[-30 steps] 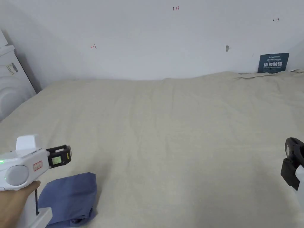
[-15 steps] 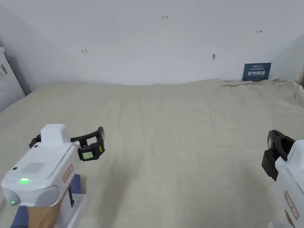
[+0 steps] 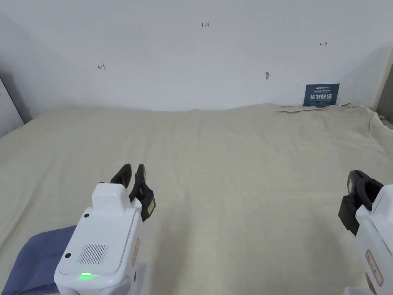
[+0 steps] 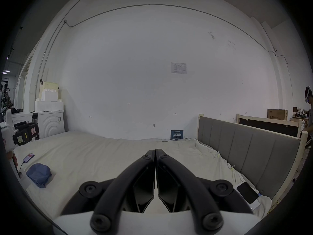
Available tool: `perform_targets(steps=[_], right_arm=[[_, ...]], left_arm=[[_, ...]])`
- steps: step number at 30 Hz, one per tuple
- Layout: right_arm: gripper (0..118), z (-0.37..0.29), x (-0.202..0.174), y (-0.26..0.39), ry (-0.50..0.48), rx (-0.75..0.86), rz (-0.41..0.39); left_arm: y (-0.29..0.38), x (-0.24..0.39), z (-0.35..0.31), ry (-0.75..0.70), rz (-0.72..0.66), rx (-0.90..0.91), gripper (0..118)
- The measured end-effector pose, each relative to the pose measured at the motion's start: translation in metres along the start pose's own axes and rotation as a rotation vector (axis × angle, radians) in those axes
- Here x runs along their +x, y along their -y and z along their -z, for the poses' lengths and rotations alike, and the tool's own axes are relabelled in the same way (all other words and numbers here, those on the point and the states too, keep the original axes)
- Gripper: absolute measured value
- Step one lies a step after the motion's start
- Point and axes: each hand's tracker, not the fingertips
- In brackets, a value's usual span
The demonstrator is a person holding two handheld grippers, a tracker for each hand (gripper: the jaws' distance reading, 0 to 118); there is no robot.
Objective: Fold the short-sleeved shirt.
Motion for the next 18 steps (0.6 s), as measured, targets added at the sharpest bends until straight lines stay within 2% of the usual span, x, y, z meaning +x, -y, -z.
perform_targets(steps=[3,18], right_arm=[[0,-0.001,0.001,0.0,0.005,0.004,-0.001],[0,-0.004,-0.007,0.0,0.01,0.019,-0.011]], left_arm=[[0.002,0.004,0.0,-0.006,0.001,-0.018,0],[0.015,0.02,-0.007,-0.032,0.025,-0.034,0]])
